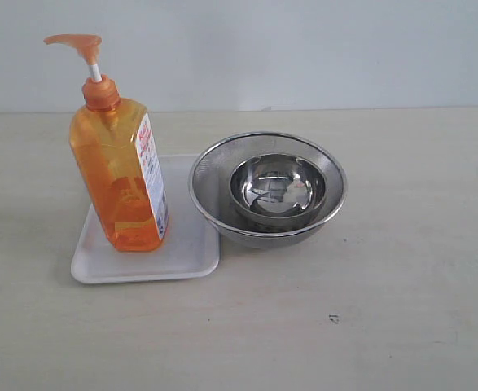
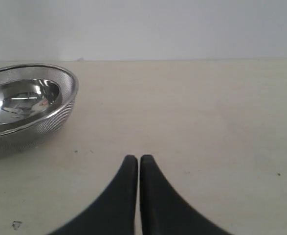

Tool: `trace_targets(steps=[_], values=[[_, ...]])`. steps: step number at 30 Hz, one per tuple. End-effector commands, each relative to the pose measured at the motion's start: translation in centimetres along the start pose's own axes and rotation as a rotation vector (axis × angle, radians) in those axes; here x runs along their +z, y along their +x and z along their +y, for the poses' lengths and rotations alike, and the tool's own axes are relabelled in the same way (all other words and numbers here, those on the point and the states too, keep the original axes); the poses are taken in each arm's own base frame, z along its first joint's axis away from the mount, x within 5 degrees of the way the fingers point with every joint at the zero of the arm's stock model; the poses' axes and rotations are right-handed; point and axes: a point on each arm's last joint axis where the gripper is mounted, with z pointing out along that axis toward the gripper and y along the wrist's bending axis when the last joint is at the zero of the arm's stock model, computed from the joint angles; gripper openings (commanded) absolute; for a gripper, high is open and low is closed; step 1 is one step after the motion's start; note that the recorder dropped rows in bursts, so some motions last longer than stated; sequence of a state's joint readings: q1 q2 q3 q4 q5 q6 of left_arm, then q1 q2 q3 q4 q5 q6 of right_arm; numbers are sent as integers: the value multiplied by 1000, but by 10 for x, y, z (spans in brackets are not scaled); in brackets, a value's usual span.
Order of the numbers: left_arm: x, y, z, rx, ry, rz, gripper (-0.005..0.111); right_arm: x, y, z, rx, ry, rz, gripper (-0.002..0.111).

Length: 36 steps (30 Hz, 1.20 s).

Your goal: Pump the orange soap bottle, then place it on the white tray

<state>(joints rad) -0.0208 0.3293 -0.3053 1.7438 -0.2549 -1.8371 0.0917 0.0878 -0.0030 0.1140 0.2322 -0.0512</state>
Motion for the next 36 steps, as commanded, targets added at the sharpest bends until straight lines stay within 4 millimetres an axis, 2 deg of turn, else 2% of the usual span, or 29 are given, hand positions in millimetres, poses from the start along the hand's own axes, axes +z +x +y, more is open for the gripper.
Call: trace_targets(steps=[1,11,36], values=[[-1,2,-1,-10,5,0,5,0,5,-3,18,35,40,0],[-1,2,-1,-10,5,0,5,0,6,-3,-49,33,59,0],[-1,2,-1,-9,7,-1,5,-6,8,-3,-64,33,33,0]])
